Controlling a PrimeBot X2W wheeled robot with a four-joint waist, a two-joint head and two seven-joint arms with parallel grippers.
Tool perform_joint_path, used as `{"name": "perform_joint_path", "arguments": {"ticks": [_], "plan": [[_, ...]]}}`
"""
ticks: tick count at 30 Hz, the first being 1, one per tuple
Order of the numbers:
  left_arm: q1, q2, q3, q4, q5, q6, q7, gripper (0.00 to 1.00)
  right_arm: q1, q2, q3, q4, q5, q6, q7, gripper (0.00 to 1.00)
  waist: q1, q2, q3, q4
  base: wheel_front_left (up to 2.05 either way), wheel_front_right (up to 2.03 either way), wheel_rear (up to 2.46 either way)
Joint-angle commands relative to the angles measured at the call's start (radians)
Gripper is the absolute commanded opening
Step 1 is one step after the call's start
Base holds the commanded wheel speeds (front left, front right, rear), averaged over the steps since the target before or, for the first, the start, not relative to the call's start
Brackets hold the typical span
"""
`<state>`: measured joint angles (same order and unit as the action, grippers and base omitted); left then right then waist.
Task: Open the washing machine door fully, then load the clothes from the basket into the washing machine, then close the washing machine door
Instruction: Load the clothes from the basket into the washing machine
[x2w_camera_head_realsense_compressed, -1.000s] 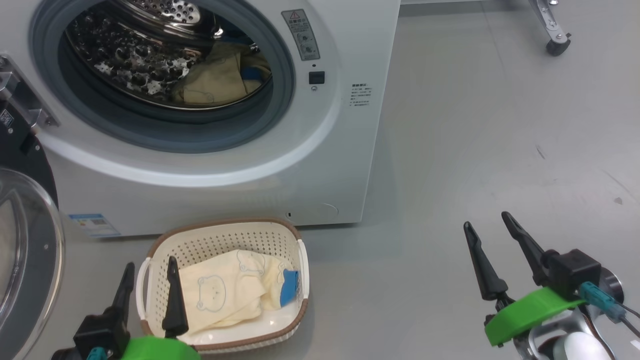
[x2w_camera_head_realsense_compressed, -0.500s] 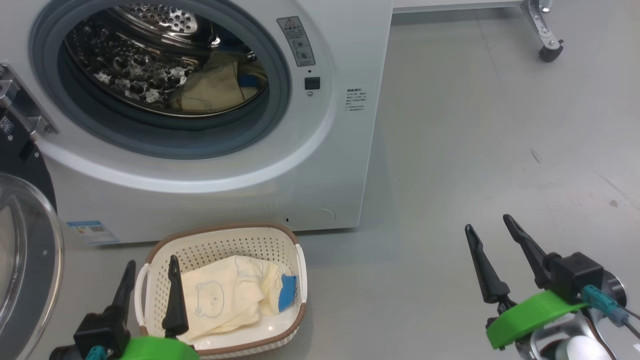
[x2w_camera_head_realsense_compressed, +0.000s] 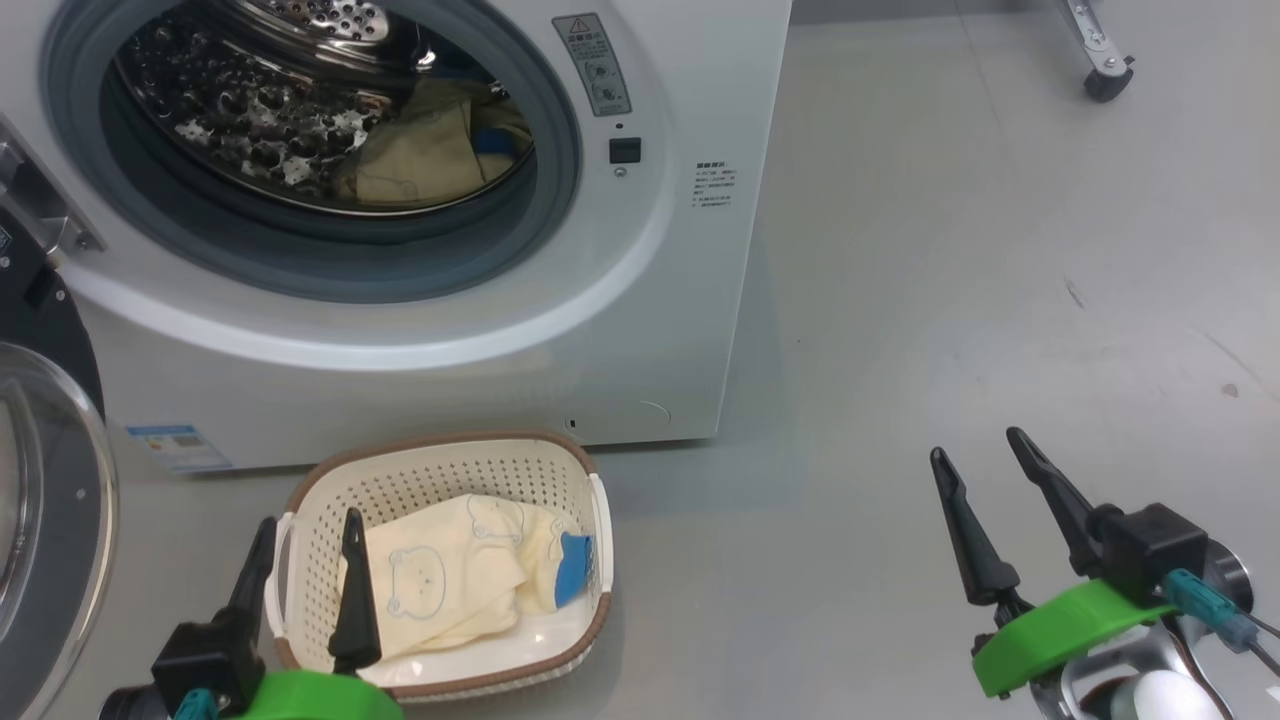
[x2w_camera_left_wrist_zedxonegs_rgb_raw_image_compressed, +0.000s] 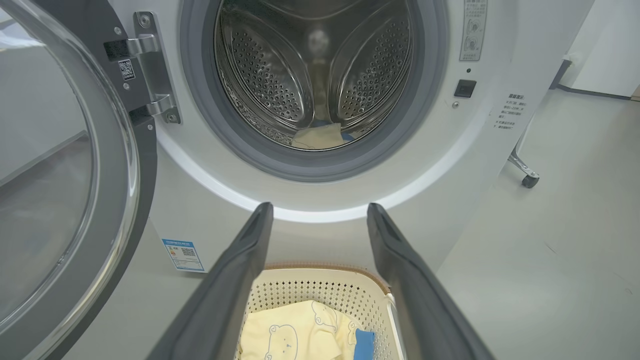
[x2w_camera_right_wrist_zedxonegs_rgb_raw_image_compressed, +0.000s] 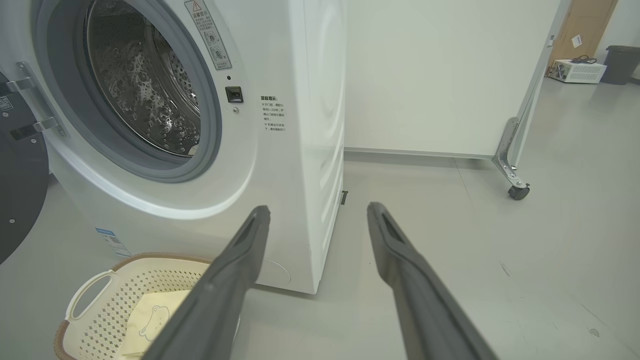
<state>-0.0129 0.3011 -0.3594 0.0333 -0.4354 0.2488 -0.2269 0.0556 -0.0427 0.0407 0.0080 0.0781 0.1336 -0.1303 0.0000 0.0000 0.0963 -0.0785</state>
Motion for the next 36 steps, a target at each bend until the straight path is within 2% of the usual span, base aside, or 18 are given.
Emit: {"name": "perform_joint_path", "arguments": {"ticks": [1,10,18,25,36], "plan": [[-0.048,0.024,0.037,-0.035,0.009,0.113,0.0,1.0,-0.04,-0.008,0.018,-0.033,0.002,-0.003,-0.004,1.0,0.0,0.0,0.008,0.0,0.0,0.0,0.0],[-0.101,0.035,0.028,-0.029,0.01,0.104,0.032,1.0,-0.073,-0.008,0.033,-0.03,0.02,-0.003,-0.02,1.0,0.0,0.0,0.077,-0.01,0.0,0.0,0.0],[-0.195,0.052,0.01,0.015,0.019,0.075,0.077,1.0,-0.118,-0.008,0.046,-0.023,0.034,-0.003,-0.041,1.0,0.0,0.0,0.173,-0.028,0.0,0.0,0.0],[-0.327,0.05,-0.02,0.119,0.024,0.026,0.118,1.0,-0.186,-0.008,0.067,-0.004,0.047,-0.003,-0.068,1.0,0.0,0.0,0.289,-0.057,0.0,0.0,0.0],[-0.536,0.016,-0.071,0.395,-0.006,-0.095,0.182,1.0,-0.29,-0.008,0.117,0.042,0.081,-0.003,-0.111,1.0,0.0,0.0,0.453,-0.114,0.0,0.0,0.0]]}}
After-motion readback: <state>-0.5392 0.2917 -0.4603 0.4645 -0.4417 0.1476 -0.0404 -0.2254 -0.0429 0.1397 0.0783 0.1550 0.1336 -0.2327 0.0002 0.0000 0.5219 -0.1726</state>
